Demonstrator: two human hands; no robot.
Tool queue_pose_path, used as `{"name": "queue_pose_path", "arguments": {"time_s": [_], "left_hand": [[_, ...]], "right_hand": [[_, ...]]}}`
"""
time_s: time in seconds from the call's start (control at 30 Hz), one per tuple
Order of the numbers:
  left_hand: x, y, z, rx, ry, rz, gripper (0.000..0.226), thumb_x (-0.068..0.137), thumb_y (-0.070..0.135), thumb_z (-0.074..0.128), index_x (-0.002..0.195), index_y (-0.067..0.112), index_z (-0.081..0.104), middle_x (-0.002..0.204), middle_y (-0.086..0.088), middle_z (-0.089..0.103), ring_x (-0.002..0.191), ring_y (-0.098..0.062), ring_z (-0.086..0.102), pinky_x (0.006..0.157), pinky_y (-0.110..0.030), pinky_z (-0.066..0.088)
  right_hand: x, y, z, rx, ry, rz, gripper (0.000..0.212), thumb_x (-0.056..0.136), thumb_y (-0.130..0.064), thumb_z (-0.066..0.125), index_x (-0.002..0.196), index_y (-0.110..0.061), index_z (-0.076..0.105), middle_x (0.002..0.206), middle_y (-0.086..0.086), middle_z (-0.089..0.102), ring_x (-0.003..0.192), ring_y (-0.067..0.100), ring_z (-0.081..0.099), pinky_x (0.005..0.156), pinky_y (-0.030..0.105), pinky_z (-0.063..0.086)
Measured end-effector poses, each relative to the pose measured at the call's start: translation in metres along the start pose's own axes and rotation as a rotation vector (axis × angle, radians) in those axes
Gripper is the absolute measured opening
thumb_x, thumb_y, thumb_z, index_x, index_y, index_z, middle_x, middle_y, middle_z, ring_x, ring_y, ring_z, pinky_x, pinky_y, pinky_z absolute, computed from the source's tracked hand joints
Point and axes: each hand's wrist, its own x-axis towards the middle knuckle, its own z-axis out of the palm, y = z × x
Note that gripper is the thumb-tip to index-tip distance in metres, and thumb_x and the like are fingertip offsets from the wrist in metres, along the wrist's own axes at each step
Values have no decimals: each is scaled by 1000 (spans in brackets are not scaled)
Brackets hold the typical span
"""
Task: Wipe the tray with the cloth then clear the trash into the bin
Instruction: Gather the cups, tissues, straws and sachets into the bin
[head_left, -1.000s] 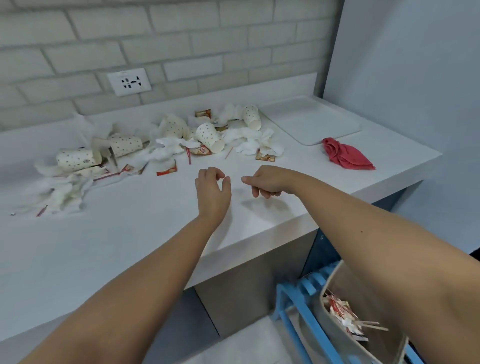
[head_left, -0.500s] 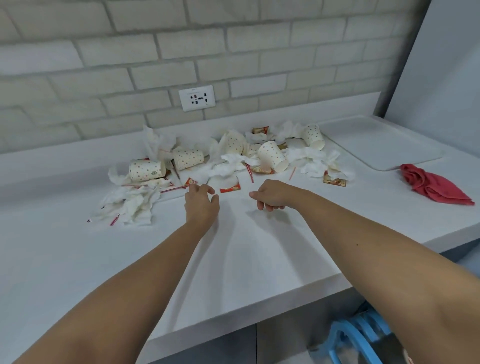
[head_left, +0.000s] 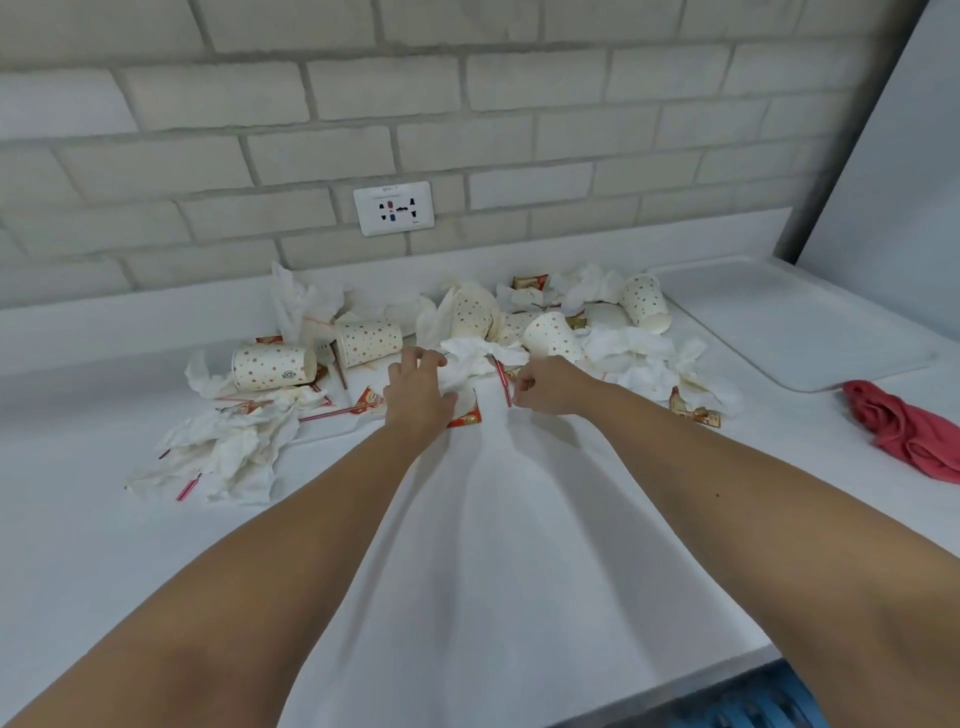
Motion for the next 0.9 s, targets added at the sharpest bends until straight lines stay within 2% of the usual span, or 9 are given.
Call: {"name": "queue_pose_path", "arguments": {"time_s": [0.1, 0.2, 0.27, 0.3, 0.37, 0.43, 0.57, 0.73, 0.9], "left_hand": [[23, 11, 7, 120, -70, 24, 56, 86, 20, 62, 136, 24, 37, 149, -4, 23, 134, -30, 27, 103, -45, 34], [41, 19, 15, 220, -160, 30, 71, 85, 9, 57, 144, 30, 23, 157, -4, 8, 140, -32, 16, 108, -48, 28], [49, 22, 23, 279, -199, 44, 76, 83, 5, 54, 146, 29, 17, 158, -1, 1, 139, -33, 17, 109, -49, 26], [52, 21, 26, 307, -209, 58, 77, 83, 5, 53, 146, 28, 16, 158, 0, 2, 138, -33, 20, 108, -48, 27], [58, 20, 34, 345, -218, 89, 76, 84, 7, 53, 147, 26, 16, 155, -1, 12, 133, -32, 28, 106, -47, 31], [64, 18, 40, 360, -225, 114, 71, 85, 8, 53, 146, 25, 20, 145, -4, 28, 126, -30, 35, 103, -44, 33], [74, 14, 47, 357, -214, 130, 56, 84, 4, 54, 136, 18, 38, 129, -5, 41, 119, -26, 40, 99, -36, 36], [77, 15, 50, 252, -152, 103, 44, 83, -2, 52, 125, 10, 49, 122, -8, 46, 112, -25, 45, 95, -34, 40], [75, 22, 34, 60, 42, 81, 26, 90, 2, 44, 114, -3, 51, 119, -17, 44, 111, -32, 42, 93, -37, 39]], "right_hand": [[22, 9, -10, 4, 67, -17, 16, 87, -8, 54, 71, -3, 57, 73, 6, 50, 72, 18, 46, 56, 22, 33], [39, 19, -20, 24, 157, -21, 15, 86, -7, 53, 80, 1, 65, 71, 5, 54, 67, 17, 48, 58, 25, 37], [47, 27, -27, 37, 226, -13, 10, 88, -9, 54, 84, -7, 63, 70, 0, 53, 63, 14, 49, 58, 25, 38], [51, 30, -30, 44, 256, -8, 6, 87, -10, 57, 91, -10, 62, 78, -1, 55, 70, 13, 52, 63, 27, 40], [60, 39, -33, 5, 312, -3, 28, 86, -14, 62, 114, -13, 58, 110, 5, 53, 104, 22, 49, 82, 32, 43], [69, 44, -34, -69, 350, 11, 54, 82, -18, 67, 131, -18, 45, 130, 9, 39, 120, 28, 37, 92, 34, 41], [83, 48, -32, -147, 293, 103, 79, 77, -31, 73, 142, -28, 28, 137, 13, 30, 123, 32, 37, 94, 37, 42], [90, 52, -23, -144, 191, 155, 79, 78, -28, 74, 141, -28, 27, 137, 17, 29, 116, 35, 48, 93, 39, 45], [86, 50, -22, -109, 232, 157, 77, 77, -32, 73, 139, -24, 27, 131, 18, 36, 111, 36, 53, 92, 40, 46]]}}
